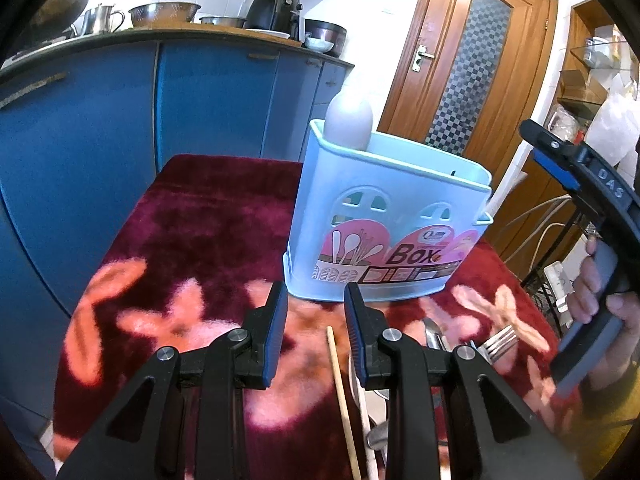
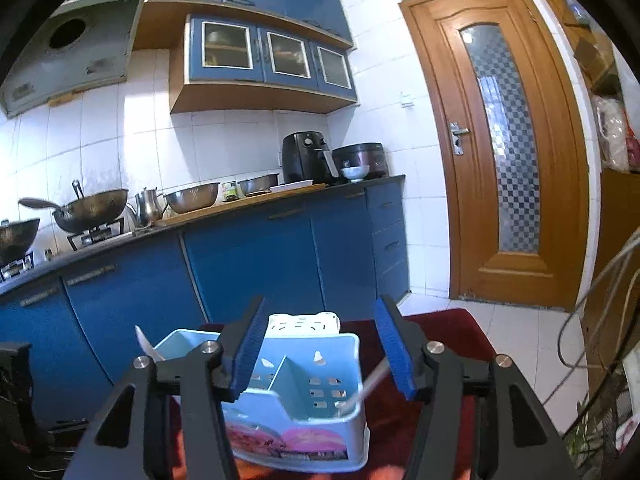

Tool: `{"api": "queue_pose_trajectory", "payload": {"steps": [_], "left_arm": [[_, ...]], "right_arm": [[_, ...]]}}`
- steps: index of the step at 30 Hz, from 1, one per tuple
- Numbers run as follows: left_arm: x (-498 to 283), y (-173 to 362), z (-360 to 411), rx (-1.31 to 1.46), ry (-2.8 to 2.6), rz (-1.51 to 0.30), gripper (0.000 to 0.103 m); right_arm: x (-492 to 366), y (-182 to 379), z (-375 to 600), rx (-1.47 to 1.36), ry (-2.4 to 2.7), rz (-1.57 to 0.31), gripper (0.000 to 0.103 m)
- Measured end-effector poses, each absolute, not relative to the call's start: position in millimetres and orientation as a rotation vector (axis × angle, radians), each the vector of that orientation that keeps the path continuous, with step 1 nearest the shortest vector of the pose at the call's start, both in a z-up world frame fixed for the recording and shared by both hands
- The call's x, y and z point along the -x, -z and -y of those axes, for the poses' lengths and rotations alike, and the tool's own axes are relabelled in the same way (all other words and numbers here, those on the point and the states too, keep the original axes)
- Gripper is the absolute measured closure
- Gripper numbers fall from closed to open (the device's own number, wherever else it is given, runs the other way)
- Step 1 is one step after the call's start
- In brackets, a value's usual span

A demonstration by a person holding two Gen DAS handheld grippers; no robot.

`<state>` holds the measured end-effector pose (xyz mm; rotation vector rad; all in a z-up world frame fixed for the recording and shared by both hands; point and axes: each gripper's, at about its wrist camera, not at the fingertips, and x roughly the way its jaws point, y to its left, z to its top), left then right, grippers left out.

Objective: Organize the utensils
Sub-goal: 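Carry the chopstick over the blue box and open the right tool, then move the right tool back down to the utensils on the napkin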

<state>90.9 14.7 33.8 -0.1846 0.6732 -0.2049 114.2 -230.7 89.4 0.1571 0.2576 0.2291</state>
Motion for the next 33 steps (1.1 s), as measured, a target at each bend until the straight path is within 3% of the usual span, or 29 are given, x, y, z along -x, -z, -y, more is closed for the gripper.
{"api": "queue_pose_trajectory", "payload": {"steps": [11, 30, 33], "left_arm": [[-64.6, -48.0, -11.8, 0.159, 0.209, -0.67, 0.074], [-25.6, -39.9, -14.0, 0.121, 0.208, -0.712, 0.074], [-22.4, -37.5, -15.1, 0.119, 0.208, -0.717, 0.074]], "right_arm": [[-69.0, -82.5, 247.2, -0.227, -0.234, -0.423, 0.044], [-16.9, -5.6, 228.3, -0.225, -0.252, -0.685, 0.044], [-15.1, 4.2, 221.6, -0.213, -0.266, -0.727, 0.052]]}}
